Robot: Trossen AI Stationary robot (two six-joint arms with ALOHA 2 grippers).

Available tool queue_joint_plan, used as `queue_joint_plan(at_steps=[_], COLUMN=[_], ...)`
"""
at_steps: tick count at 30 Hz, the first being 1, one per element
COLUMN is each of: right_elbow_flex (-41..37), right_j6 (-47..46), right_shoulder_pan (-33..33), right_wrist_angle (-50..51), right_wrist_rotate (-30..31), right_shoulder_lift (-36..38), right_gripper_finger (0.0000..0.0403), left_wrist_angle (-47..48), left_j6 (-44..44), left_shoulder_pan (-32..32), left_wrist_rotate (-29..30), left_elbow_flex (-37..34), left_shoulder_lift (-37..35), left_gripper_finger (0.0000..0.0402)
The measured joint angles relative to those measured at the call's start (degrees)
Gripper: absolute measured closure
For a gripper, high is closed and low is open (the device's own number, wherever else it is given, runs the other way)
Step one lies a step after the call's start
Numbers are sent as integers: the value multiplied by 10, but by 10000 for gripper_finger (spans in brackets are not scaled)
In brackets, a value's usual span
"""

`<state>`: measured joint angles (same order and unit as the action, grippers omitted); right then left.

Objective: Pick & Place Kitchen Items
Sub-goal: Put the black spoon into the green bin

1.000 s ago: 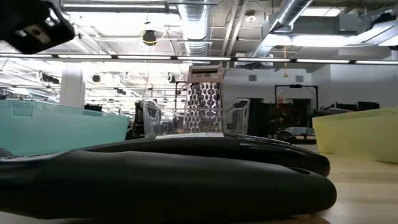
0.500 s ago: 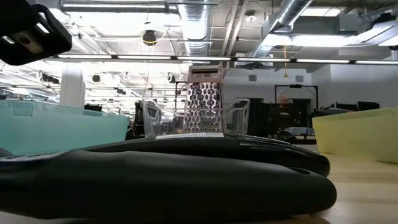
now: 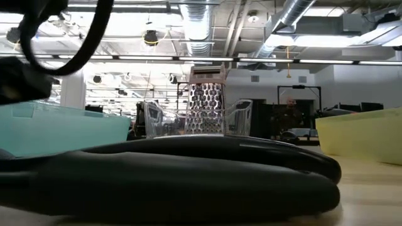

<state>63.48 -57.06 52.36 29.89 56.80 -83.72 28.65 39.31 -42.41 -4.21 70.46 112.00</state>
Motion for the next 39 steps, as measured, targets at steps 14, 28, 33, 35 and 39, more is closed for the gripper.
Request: queue_joint_plan(at_steps=[14,28,33,35,39], right_elbow_flex=[0,0,0,0,0], right_j6=[0,0,0,0,1], right_shoulder_pan=[0,0,0,-3,-8], right_wrist_angle=[-2,-4,-4,-4,-4], right_wrist_rotate=[0,0,1,2,2], right_shoulder_lift=[0,0,0,0,0], right_gripper_finger=[285,285,285,285,285], left_wrist_angle=[7,-12,-33,-47,-100], left_j6=[1,1,1,0,0], left_shoulder_pan=[28,72,92,101,115], left_wrist_rotate=[-40,-15,23,41,54], left_elbow_flex=[-1,-1,-1,-1,-1], left_shoulder_lift=[-20,-195,-315,-365,-455], left_gripper_finger=[362,362,362,362,362])
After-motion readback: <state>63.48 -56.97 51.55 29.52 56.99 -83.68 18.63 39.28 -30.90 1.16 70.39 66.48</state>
